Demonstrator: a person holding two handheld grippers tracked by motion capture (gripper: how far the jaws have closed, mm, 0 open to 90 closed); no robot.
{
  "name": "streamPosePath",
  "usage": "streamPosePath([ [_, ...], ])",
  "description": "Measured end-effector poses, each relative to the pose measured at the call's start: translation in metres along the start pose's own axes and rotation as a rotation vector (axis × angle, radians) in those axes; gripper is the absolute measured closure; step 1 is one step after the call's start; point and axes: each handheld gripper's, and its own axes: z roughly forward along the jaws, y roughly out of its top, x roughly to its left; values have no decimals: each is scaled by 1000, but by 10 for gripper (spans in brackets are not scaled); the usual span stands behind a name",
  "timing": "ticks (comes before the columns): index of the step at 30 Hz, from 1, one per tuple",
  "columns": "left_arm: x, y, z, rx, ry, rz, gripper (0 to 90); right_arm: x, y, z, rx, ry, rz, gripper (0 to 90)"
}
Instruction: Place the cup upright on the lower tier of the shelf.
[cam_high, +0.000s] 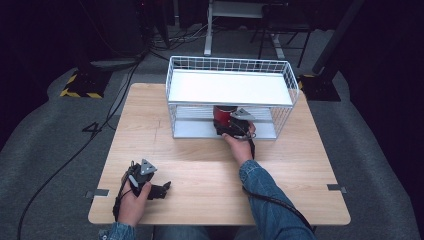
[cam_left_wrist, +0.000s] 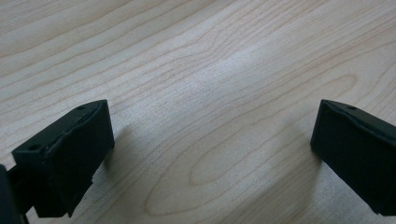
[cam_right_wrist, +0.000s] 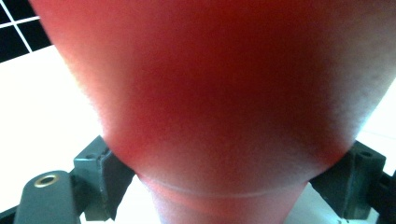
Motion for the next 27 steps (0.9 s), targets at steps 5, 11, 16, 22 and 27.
streamPosePath([
  [5,0,0,0,1,0,0,0,-1,1,1,-2,14,12,149],
  [11,0,0,0,3,-2,-1,0,-2,1,-1,0,16,20,148],
  [16,1,0,0,4,-1,7,0,-2,1,-6,0,22,19,148],
  [22,0,0,0,1,-3,-3,0,-4,0,-17,25,27,8,149],
  [27,1,1,0,1,-1,8,0,-5,-1,-31,40,27,10,150],
])
